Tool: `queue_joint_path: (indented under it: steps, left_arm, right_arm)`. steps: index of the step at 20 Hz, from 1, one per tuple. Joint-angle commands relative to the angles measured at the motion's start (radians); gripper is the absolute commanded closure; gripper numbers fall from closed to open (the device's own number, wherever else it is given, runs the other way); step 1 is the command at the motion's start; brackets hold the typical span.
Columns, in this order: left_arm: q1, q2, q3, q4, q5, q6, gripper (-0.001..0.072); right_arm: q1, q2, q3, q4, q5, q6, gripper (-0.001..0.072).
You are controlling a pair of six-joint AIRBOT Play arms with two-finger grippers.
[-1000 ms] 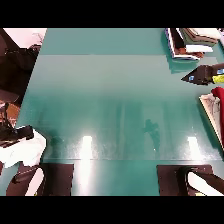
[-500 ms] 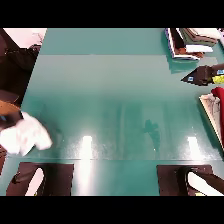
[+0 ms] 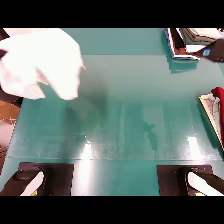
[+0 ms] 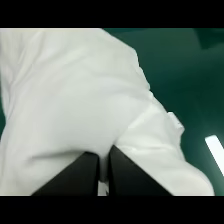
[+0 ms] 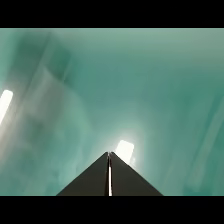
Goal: Fold the shirts.
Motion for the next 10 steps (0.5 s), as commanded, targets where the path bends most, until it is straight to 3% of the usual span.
queue_joint_path:
  steps: [1,7,8,9,10]
  left_arm:
    - [-0.214,-0.178,0.072,-0.039,-0.1,0.05,0.0679]
    - [-0.518,-0.605,0.072,-0.034,-0.09,0.083,0.0668]
    - [-0.544,-0.66,0.072,-0.034,-0.083,0.082,0.0367]
    - [-0.556,-0.696,0.072,-0.034,-0.082,0.082,-0.0008]
    - [-0.553,-0.716,0.072,-0.033,-0.08,0.081,0.002]
  right_arm:
    - [0.001,0.0,0.096,0.0,-0.042,0.006,0.0695]
    - [0.001,0.001,0.14,-0.001,0.015,0.05,0.0695]
    - [0.001,0.001,0.14,-0.001,0.033,0.05,0.0695]
    - [0.001,0.001,0.14,-0.001,0.05,0.05,0.0695]
    - [0.001,0.001,0.14,-0.002,0.065,0.05,0.0694]
